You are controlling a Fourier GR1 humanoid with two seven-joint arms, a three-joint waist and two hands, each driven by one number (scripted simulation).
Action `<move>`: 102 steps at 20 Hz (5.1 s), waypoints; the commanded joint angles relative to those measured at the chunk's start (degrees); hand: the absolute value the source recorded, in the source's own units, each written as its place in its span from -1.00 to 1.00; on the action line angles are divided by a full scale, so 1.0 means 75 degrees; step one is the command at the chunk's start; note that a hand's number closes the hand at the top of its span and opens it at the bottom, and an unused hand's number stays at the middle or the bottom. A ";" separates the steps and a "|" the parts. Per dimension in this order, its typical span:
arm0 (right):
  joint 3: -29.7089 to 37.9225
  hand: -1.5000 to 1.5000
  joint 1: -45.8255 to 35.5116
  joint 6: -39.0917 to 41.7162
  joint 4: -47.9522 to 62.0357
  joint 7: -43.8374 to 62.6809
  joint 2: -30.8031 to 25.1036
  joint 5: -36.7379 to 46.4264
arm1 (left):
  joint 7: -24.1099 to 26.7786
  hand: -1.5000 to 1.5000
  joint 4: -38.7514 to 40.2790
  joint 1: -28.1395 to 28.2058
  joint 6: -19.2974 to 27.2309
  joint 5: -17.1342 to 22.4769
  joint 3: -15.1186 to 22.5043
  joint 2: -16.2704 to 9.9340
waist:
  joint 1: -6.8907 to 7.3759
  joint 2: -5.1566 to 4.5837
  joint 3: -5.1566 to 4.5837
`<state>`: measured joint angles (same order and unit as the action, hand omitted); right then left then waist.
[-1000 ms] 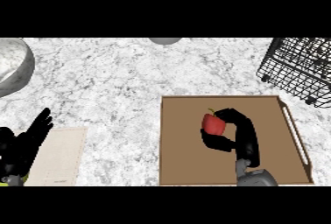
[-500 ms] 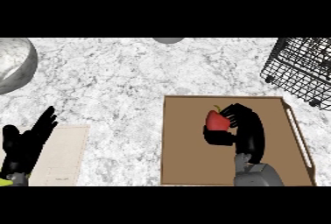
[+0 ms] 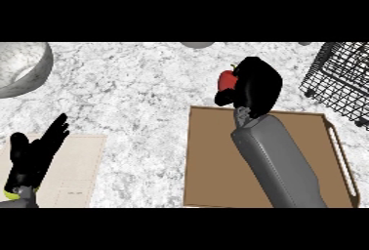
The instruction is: Pick the bell pepper from the tray and place it in the tiered basket
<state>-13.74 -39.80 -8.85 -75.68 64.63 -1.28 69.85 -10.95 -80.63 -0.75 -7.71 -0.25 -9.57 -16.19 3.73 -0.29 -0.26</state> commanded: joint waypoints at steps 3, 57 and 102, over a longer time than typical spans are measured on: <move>0.0758 1.00 -0.2622 0.1084 0.1289 0.1688 0.0109 0.1203 | 0.0155 0.00 0.0037 0.0312 -0.0079 0.0129 -0.0182 -0.0041 | -0.0139 0.0029 0.0012; 0.2886 1.00 -0.5490 -0.0295 0.8917 -0.6040 -0.5867 0.1935 | 0.0131 0.00 -0.0041 0.0015 -0.0101 -0.0086 -0.0001 0.0278 | 0.0145 -0.0189 0.0047; 0.7666 -1.00 -0.3936 -0.0258 0.6960 -0.5831 -0.7524 -0.3320 | 0.0175 0.00 -0.0109 0.0906 -0.0006 -0.0008 -0.0593 0.0120 | -0.0913 0.0226 0.0039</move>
<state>39.48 -73.38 -15.30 -20.42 25.89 -55.51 50.90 -9.62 -80.93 4.03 -7.59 -0.05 -13.99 -15.32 -2.02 1.08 0.14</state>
